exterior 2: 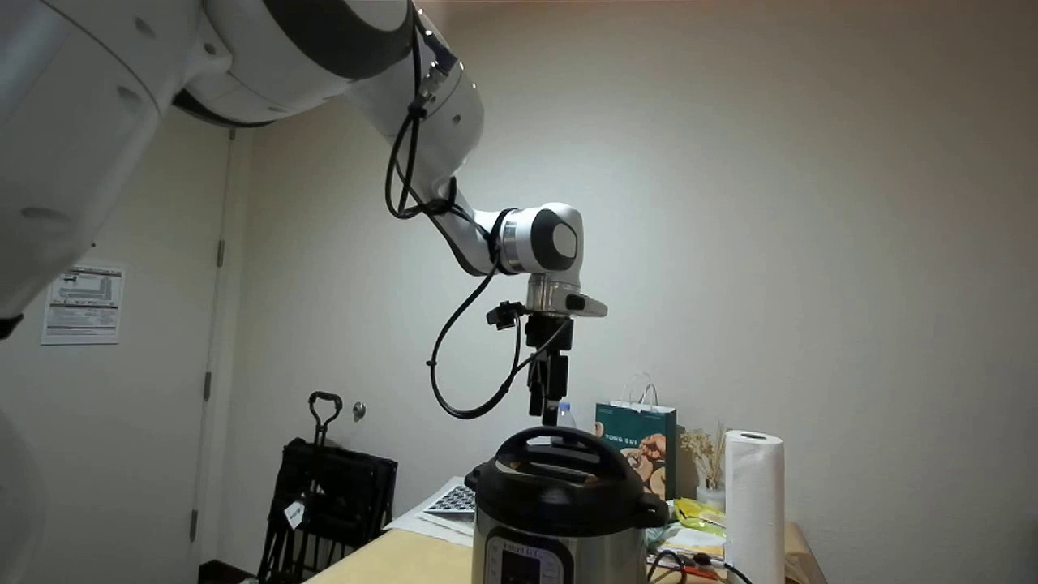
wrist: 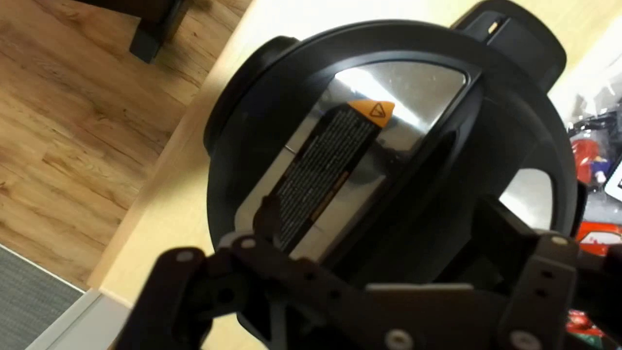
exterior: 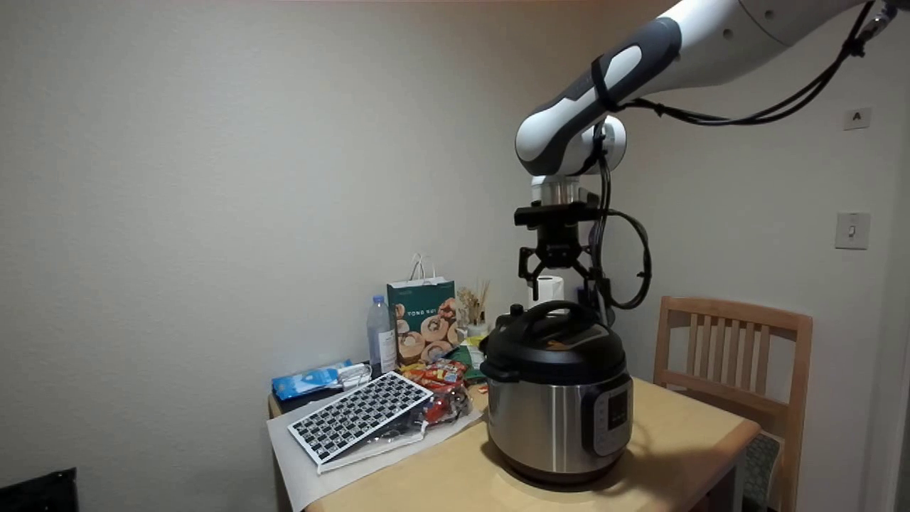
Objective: Pick up the black lid from the rice cooker then set it back down
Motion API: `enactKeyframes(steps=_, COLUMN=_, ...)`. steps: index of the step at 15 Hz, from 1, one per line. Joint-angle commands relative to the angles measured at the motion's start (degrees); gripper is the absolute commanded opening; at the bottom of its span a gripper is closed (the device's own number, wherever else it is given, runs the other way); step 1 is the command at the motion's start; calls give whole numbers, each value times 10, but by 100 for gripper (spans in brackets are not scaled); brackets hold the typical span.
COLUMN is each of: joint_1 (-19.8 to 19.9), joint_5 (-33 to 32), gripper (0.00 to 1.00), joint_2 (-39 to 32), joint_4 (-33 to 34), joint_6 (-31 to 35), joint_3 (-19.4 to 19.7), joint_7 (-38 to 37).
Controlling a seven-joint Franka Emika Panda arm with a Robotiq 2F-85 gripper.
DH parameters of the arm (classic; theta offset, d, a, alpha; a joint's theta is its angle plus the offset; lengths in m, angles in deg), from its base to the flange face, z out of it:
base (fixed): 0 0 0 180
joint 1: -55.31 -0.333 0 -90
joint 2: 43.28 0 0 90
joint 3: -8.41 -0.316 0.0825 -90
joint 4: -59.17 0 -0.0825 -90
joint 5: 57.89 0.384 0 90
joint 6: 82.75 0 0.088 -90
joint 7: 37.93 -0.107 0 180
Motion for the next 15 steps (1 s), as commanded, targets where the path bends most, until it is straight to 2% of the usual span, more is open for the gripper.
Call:
enactKeyframes(steps=1, joint_1=6, joint_5=3, gripper=100, joint_2=-21, joint_4=30, joint_6=13, joint_3=6, joint_7=-55)
enactKeyframes(steps=2, joint_1=7, joint_5=12, gripper=100, joint_2=-27, joint_4=40, joint_6=-5, joint_3=3, joint_7=-57)
enactKeyframes(steps=3, joint_1=6, joint_5=-2, gripper=100, joint_2=-12, joint_4=22, joint_6=3, joint_3=2, joint_7=-36)
enactKeyframes(steps=6, joint_1=5, joint_5=-2, gripper=100, joint_2=-15, joint_4=24, joint_6=3, joint_3=1, joint_7=-38)
enactKeyframes(steps=11, joint_1=-9, joint_5=-28, gripper=100, joint_2=-42, joint_4=44, joint_6=0, joint_3=16, joint_7=-222)
enactKeyframes(steps=15, joint_1=-9, joint_5=-38, gripper=100, joint_2=-66, joint_4=66, joint_6=-8, joint_3=10, joint_7=-278)
